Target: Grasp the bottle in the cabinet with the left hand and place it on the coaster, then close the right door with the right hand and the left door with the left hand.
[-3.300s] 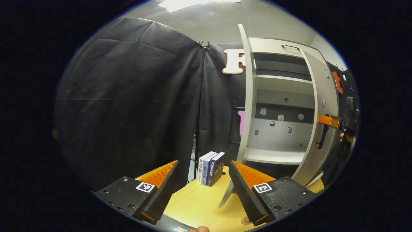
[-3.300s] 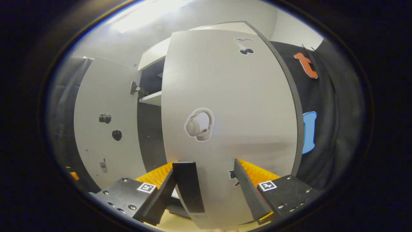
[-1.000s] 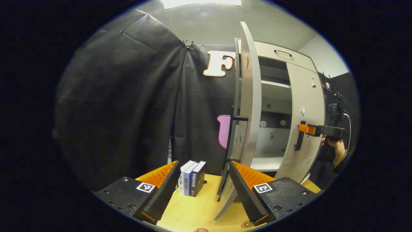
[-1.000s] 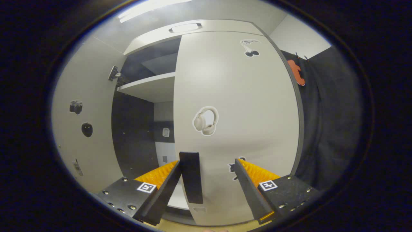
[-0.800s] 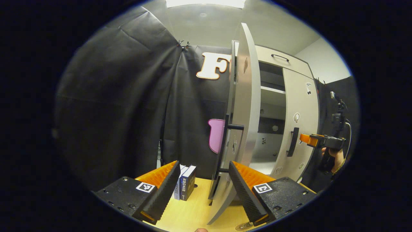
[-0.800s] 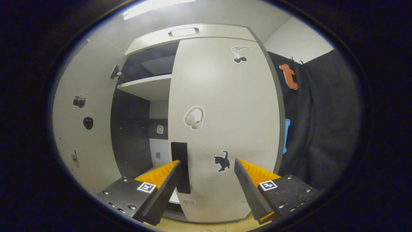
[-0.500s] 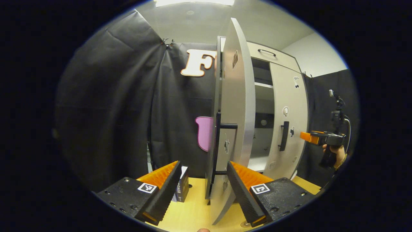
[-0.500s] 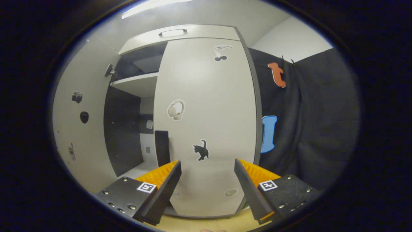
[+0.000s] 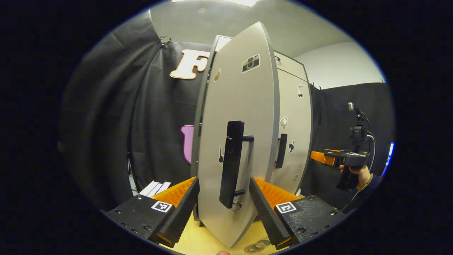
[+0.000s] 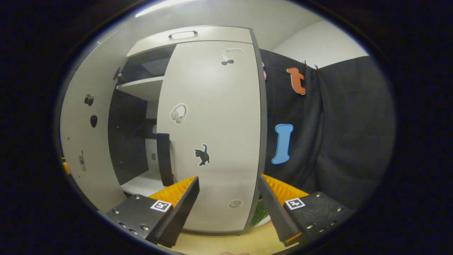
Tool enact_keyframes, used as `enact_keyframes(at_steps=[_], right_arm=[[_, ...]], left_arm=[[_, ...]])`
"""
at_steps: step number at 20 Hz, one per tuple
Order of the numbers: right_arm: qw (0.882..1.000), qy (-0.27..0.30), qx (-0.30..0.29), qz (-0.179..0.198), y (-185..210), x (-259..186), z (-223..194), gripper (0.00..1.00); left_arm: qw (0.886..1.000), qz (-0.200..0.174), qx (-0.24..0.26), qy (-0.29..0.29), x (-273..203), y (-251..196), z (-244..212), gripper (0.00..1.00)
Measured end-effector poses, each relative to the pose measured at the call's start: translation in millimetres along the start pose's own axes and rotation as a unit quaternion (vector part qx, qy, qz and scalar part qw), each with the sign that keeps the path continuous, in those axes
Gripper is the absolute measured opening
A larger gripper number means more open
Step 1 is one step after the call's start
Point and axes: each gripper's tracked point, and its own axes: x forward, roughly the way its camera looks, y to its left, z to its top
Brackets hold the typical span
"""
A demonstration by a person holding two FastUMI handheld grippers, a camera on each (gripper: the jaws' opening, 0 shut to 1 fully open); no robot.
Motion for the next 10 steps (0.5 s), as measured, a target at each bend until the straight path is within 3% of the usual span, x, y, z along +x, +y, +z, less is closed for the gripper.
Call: enact_keyframes(at_steps=[1,2,8,9,10], right_arm=[[1.0,0.0,-0.001,-0.004,-5.7,-0.9,0.2,1.0],[1.0,0.0,-0.002,-0.009,-11.5,-2.2,0.7,1.0],[0.999,0.002,0.002,-0.041,-53.3,-11.3,1.8,1.0],[0.999,0.001,0.002,-0.047,-61.1,-12.6,2.1,1.0],[0.999,0.001,0.003,-0.053,-68.2,-13.8,3.4,1.0]], left_arm=[[1.0,-0.007,0.004,0.002,6.6,-6.1,-2.5,0.86],[1.0,-0.016,0.006,0.004,13.1,-13.0,-4.9,0.91],[0.997,-0.044,0.052,0.018,55.0,-49.2,-21.7,0.9],[0.997,-0.046,0.054,0.019,63.1,-52.8,-25.2,0.85],[0.997,-0.047,0.05,0.021,71.0,-56.0,-28.2,0.9]])
